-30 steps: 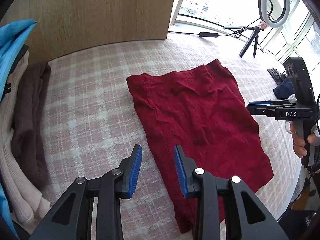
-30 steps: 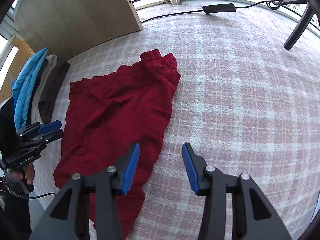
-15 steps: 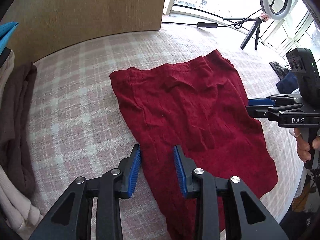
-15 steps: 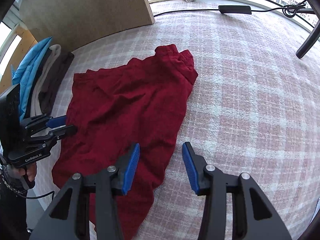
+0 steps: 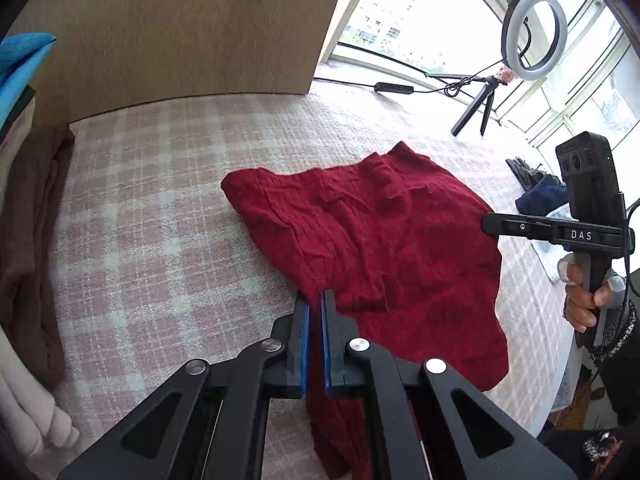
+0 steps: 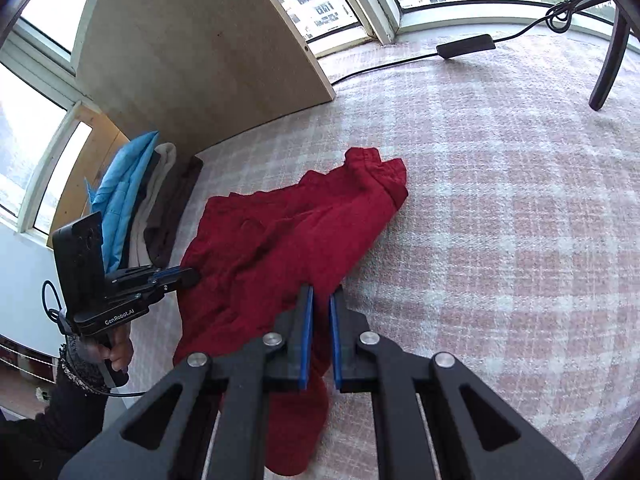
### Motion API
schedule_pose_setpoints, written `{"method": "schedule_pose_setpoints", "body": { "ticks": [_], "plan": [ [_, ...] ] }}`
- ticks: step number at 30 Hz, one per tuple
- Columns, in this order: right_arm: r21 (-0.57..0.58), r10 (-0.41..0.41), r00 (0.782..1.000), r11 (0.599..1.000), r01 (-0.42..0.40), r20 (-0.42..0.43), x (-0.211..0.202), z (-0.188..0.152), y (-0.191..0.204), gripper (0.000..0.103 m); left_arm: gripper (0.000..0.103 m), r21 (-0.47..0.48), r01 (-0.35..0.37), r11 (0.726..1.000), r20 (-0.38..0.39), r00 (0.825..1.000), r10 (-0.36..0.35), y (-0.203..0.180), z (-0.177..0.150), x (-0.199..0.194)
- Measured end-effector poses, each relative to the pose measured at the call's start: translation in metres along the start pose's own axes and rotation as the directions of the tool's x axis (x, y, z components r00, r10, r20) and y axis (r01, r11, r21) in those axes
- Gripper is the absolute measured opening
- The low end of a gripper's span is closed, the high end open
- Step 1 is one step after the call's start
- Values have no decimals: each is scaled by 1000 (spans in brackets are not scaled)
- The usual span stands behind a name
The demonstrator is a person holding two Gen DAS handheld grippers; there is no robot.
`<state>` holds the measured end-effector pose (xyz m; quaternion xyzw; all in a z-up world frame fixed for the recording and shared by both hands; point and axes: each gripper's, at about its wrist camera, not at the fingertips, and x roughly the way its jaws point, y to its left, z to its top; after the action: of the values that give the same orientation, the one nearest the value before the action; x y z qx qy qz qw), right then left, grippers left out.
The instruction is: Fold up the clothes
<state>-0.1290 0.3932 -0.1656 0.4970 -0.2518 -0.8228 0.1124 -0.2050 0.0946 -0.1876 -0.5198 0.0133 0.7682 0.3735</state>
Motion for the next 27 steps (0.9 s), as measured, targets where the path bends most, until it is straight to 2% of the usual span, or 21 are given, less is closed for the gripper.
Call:
{"method": "schedule_pose_setpoints", "body": {
  "ticks": [4, 7, 12, 16, 21, 25, 27],
  "plan": [
    [17, 58, 995, 998, -59, 77, -46, -2, 14, 8, 4, 12, 62, 998, 90, 994, -63, -18, -7, -58],
    [4, 93, 991, 996, -94, 95, -78, -20, 38, 8, 4, 48, 62, 997, 122, 990, -68, -44, -16, -96],
    [-12, 107, 992, 994, -107, 72, -107, -50, 65, 8, 4, 36, 85, 996, 74, 993, -87, -54, -32, -128],
    [13, 92, 995, 996, -92, 25, -90, -48, 49, 8, 4, 19, 61, 998, 16, 998, -61, -41, -23, -101],
    [90, 7, 999, 996, -2, -53, -7, -6, 2, 8, 4, -38, 9, 999, -66, 998, -11, -2, 1, -18],
    [122, -59, 989, 990, 76, -134, 43, 20, -24, 11, 5, -72, -46, 996, -133, 990, 36, 17, 12, 32],
    [128, -43, 986, 990, 64, -163, 45, 24, -26, 11, 6, -101, -18, 995, -138, 990, 4, 20, 12, 34]
  ]
}}
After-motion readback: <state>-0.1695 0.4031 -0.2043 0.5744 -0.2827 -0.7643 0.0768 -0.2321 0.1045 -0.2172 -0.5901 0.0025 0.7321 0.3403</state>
